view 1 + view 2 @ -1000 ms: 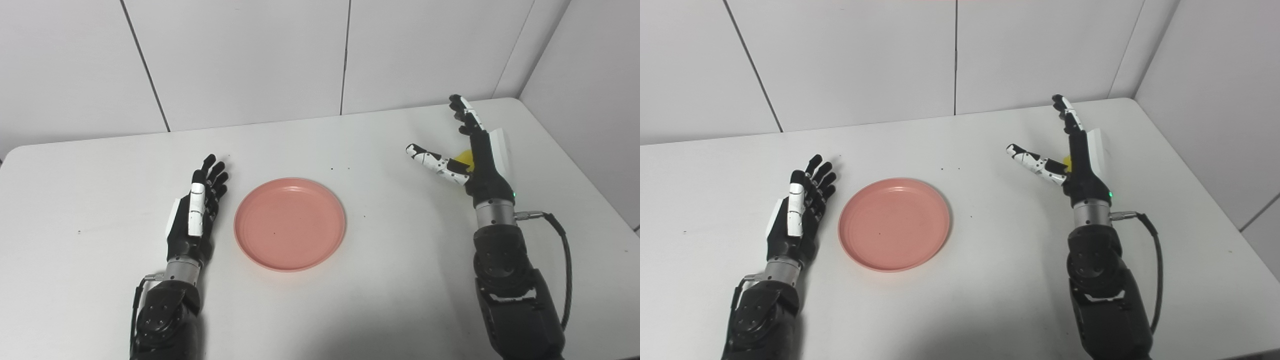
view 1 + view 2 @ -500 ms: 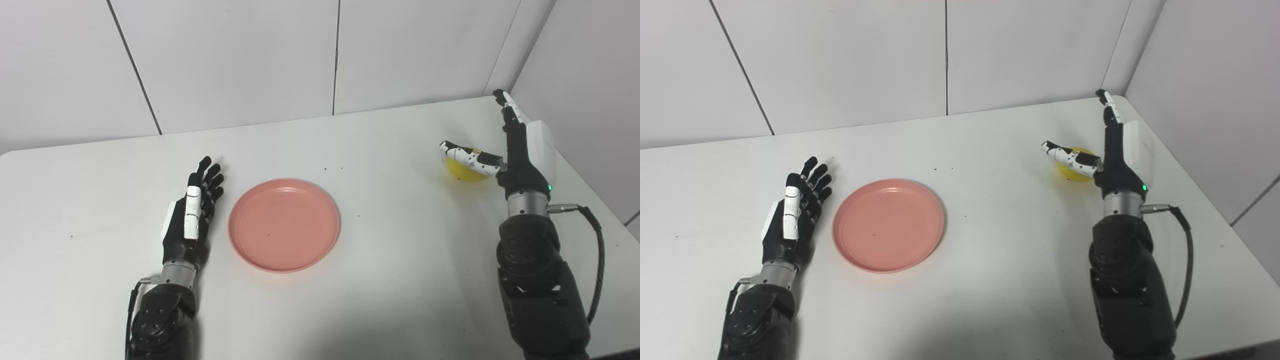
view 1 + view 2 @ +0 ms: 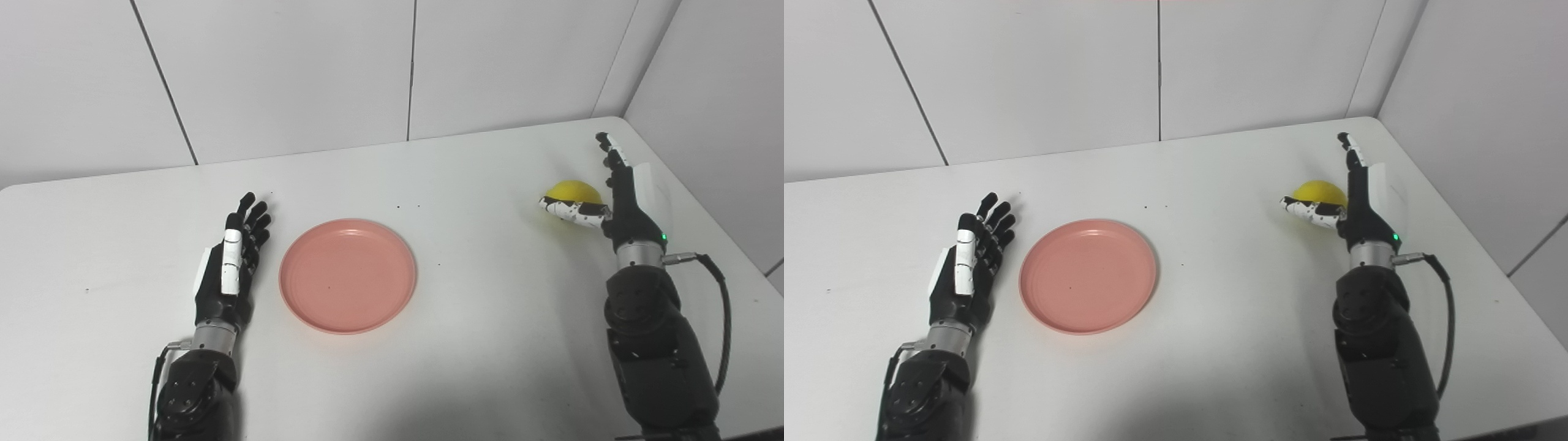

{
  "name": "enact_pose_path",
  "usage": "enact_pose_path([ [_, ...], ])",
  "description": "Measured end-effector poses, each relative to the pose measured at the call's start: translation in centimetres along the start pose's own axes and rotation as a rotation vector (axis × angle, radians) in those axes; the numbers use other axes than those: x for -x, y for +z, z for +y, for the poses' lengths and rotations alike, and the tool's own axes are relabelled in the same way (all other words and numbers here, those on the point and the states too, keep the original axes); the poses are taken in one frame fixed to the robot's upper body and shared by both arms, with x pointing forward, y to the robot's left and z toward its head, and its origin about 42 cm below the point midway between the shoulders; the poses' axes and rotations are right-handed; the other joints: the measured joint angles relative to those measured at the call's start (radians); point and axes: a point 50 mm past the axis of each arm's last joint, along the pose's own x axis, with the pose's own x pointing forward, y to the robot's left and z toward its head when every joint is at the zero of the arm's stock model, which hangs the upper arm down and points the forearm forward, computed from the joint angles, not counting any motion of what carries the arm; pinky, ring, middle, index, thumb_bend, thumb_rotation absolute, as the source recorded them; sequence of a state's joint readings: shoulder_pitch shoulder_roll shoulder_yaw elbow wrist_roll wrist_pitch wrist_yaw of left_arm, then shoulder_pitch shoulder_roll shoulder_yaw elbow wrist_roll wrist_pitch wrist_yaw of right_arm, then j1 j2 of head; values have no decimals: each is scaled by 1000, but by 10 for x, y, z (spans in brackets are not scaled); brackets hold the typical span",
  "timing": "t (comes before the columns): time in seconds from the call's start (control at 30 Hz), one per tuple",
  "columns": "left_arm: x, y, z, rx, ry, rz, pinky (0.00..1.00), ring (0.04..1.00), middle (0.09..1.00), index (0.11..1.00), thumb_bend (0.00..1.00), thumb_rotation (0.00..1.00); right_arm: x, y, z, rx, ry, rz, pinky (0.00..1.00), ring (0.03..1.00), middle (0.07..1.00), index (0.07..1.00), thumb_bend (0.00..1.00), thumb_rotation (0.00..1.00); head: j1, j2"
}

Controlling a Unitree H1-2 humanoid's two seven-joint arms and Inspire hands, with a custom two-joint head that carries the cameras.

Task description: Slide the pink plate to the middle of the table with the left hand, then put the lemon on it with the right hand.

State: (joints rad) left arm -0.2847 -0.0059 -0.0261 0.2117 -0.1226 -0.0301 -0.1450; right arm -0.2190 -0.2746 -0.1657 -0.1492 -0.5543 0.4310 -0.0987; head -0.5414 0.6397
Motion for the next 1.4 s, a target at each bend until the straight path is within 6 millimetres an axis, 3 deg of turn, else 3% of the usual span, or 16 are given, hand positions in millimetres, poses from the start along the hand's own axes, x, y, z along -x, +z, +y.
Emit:
enact_pose_path([
  [0.07,0,0,1,-3,-2,0,971,953,953,948,702,1000,-2,-3,1,2,7,9,679,812,911,893,960,163,-14,-2],
  [0.47,2,2,14,4,21,-5,941,935,932,923,674,1000,-14,-4,17,32,65,41,791,888,916,904,953,237,-75,-18],
  [0.9,3,3,17,17,28,-7,949,940,934,921,695,1000,-27,-5,13,82,76,43,802,899,922,917,935,249,-80,-25],
  [1.4,4,4,16,20,27,0,941,935,930,917,670,1000,-27,-9,15,95,125,68,817,892,914,905,916,220,-72,-21],
])
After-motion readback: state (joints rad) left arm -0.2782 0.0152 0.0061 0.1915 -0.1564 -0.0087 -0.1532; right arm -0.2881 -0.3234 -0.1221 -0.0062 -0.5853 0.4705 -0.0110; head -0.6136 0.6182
